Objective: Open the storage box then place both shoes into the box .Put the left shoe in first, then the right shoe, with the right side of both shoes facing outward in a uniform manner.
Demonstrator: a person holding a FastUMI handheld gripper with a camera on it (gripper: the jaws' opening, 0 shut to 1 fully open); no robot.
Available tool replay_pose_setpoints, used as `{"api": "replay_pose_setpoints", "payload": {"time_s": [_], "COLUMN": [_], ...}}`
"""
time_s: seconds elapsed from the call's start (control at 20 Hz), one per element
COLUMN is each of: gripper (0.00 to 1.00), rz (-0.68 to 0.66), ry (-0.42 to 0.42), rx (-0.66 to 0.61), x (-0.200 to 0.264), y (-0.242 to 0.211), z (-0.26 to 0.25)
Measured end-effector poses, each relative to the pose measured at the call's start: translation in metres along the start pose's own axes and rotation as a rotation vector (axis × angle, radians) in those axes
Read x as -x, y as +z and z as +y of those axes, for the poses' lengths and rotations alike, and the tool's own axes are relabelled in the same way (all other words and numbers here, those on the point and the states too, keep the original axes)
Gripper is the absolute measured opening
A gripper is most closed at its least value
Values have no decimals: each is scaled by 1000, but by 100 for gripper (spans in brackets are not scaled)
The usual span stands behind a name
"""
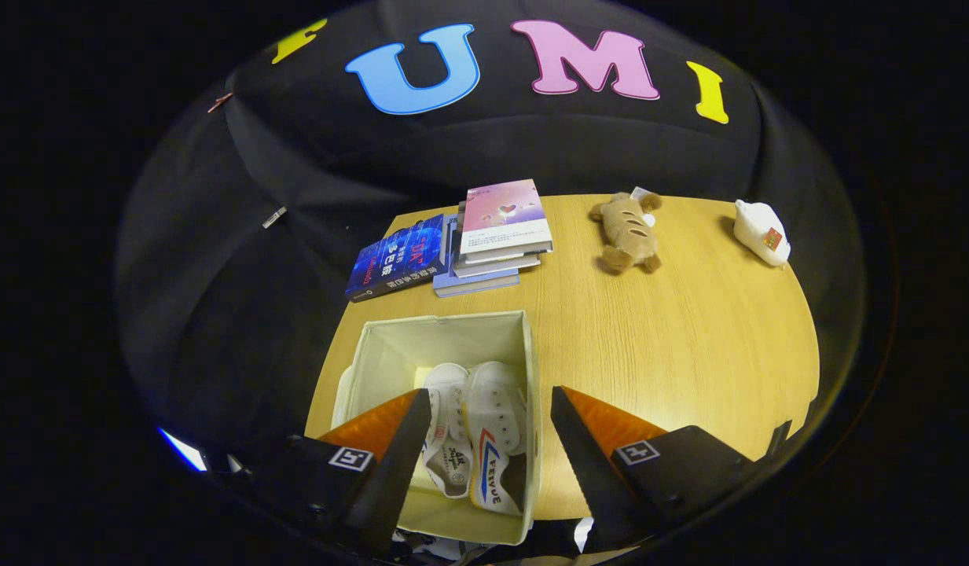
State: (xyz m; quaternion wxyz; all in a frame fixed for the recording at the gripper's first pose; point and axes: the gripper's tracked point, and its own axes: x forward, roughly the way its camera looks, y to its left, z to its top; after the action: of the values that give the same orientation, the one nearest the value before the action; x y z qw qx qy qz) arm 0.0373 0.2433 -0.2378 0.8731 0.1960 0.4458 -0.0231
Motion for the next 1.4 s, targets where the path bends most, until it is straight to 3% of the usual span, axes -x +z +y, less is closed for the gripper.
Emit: {"api": "replay_pose_setpoints", "payload": {"time_s": [0.45,1.05,1.4], "gripper": [98,99,99], "rz": [-121,-435,-536], "ry": [48,-1,-18], "rx": [30,153,198], "x": [31,128,164], "y": [12,75,101], "z": [-33,-144,-208]}}
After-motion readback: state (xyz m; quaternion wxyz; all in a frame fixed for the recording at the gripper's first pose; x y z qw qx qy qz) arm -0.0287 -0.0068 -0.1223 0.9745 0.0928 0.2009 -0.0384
